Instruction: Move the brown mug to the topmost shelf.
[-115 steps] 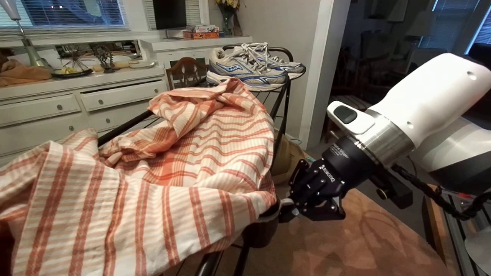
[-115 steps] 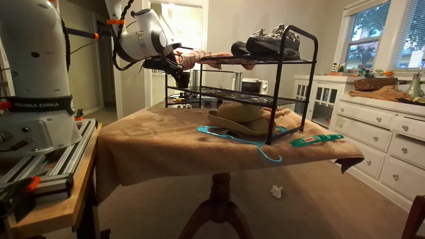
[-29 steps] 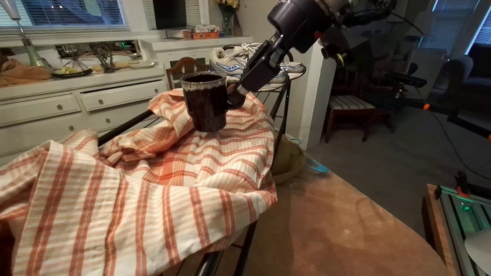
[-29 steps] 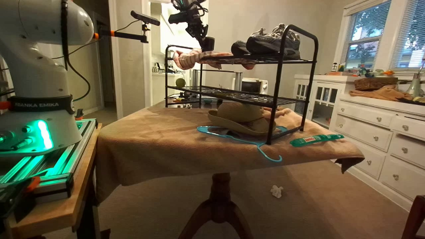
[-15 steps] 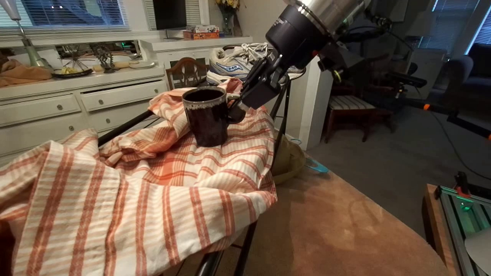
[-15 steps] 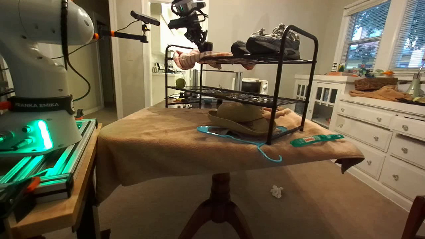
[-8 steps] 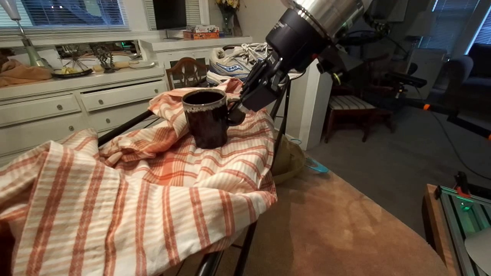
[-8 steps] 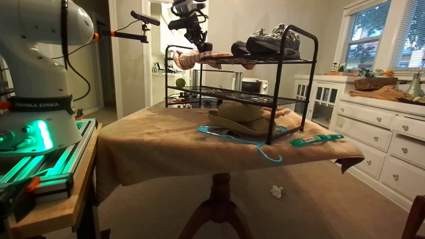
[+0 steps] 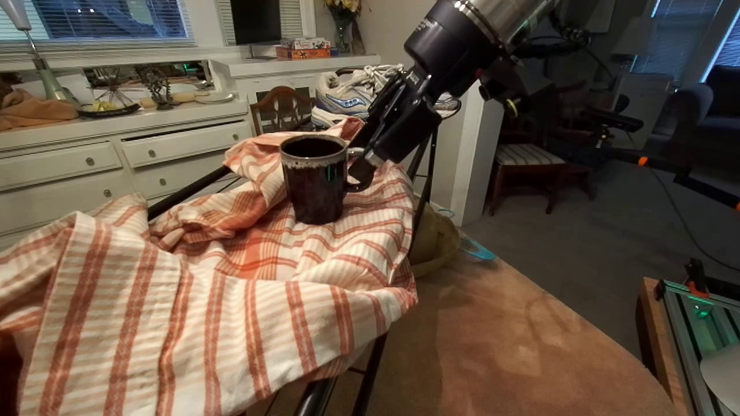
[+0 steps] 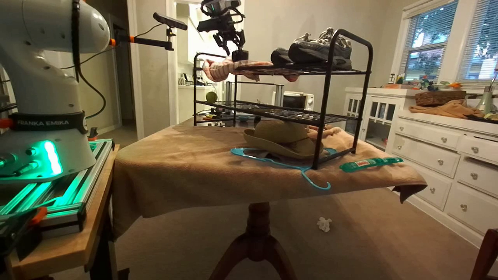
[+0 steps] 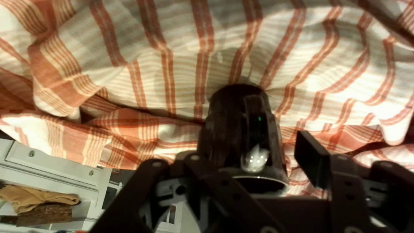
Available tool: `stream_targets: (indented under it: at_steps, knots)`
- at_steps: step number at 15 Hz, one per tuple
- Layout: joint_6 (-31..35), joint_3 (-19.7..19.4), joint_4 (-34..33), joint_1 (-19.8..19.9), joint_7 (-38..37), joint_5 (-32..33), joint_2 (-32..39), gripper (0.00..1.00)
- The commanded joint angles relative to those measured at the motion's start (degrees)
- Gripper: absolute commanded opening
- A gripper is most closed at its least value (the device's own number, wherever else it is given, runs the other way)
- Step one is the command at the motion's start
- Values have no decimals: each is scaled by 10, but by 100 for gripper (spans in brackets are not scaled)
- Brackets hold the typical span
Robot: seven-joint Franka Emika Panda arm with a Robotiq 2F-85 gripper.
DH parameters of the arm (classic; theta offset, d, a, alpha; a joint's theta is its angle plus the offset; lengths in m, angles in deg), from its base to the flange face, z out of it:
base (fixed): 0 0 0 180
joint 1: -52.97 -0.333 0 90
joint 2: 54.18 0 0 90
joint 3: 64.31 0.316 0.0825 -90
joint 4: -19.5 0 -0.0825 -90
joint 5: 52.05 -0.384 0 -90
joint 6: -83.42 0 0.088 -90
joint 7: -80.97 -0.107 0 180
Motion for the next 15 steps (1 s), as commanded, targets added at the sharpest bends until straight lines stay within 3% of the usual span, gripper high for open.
stream_targets:
  at_steps: [1,5,7,10,14,15]
  knots:
    - [38,-20,-5,-4,13,3,-9,100]
    - [74,-45,-7,-15,16,24,-12,100]
    - [45,-34,-8,-37,-12,104,35,100]
    - [53,-37,-20,-68,-69,233,83,100]
    - [52,-47,-37,-156,-173,405,206,100]
    - [51,-94,2,-170,-117,332,162,100]
